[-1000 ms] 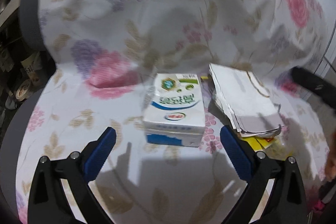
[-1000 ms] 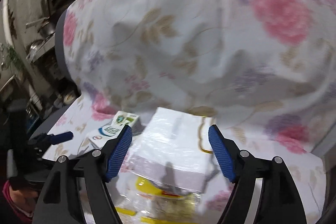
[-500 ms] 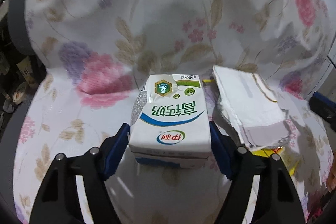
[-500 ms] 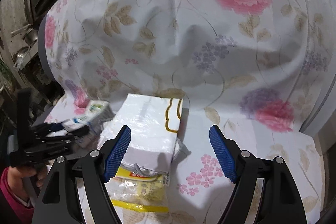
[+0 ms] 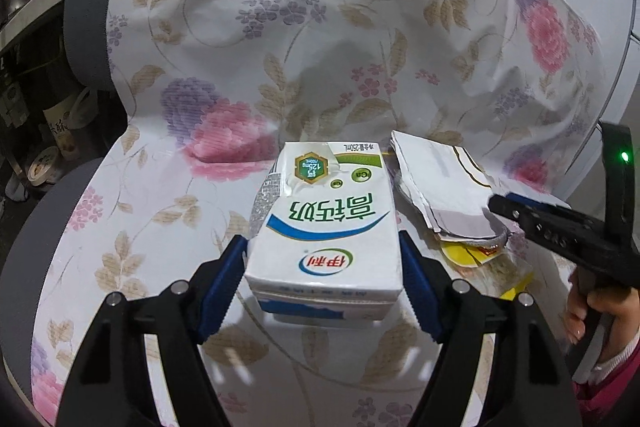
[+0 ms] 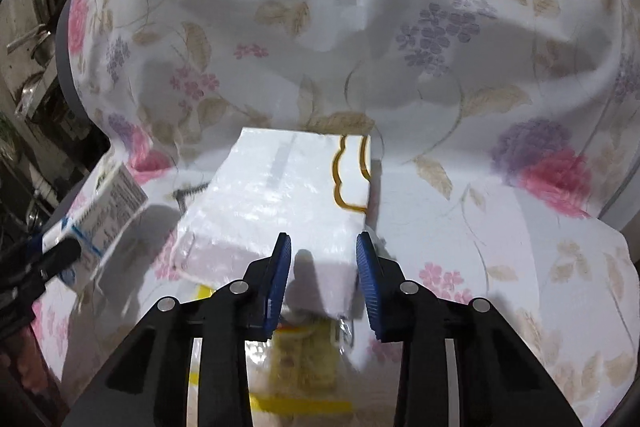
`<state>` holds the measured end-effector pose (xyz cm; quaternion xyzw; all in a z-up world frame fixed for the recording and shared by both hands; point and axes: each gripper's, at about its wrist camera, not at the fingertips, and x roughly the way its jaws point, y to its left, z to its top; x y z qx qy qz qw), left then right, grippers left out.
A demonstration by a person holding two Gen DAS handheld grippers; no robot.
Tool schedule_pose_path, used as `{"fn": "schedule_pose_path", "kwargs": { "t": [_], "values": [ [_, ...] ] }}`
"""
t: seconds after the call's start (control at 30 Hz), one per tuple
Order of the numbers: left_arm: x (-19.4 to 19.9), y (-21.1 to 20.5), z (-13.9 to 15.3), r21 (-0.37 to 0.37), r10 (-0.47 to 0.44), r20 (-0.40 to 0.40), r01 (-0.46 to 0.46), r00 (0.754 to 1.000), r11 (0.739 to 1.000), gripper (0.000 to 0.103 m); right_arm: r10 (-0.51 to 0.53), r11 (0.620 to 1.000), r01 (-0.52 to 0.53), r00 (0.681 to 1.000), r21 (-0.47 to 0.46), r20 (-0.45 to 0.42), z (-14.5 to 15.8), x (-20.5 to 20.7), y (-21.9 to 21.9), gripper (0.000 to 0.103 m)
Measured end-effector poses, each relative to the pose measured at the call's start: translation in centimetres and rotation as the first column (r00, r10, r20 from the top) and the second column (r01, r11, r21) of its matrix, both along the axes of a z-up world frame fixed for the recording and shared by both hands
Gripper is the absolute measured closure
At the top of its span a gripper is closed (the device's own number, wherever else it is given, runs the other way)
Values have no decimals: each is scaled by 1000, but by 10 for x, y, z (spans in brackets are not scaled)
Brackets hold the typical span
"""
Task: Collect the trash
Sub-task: 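Grasp the white paper bag with the right gripper while the left holds the carton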
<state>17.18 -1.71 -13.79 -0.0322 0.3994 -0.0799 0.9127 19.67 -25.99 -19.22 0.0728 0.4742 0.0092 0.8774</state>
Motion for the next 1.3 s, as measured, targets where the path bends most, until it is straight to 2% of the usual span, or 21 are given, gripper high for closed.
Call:
{"fn": "schedule_pose_path", "kwargs": {
  "t": [0.23,0.43,0.57,0.77,0.83,0.9,1.03,1.1,1.17,1.3],
  "values": [
    [4,-4,-7,-6,-18,-18,18,1000,1000,30,-3,1000,6,995,29,-99,-24,19,-4,62],
    [5,-2,-11,-11,-18,-32,18,999,1000,30,2,996,5,997,93,-80,-28,40,-14,49],
    [5,-1,-11,-15,-16,-28,16,999,1000,30,1,983,16,995,180,-97,-35,56,-21,39],
    [6,-3,-13,-9,-13,-28,13,1000,1000,30,33,992,-22,995,127,-89,-37,63,-14,37],
    [6,-4,-14,-9,-13,-28,13,1000,1000,30,45,991,-34,996,130,-78,-34,63,-11,45],
    [6,-4,-14,-6,-13,-29,13,999,1000,30,46,990,-38,998,139,-52,-27,60,-10,65],
    [5,-3,-13,-1,-1,-24,1,1000,1000,30,79,977,-79,997,196,11,-7,52,-4,81],
    [3,-1,-11,-3,9,-20,-9,1000,1000,30,99,973,-104,994,207,37,4,47,0,95],
    [-1,1,-7,-5,13,-11,-13,1000,1000,30,104,975,-117,991,190,80,20,39,4,96],
    [-10,1,2,-2,13,9,-13,1000,1000,30,101,993,-110,982,52,158,54,23,11,101]
  ]
}}
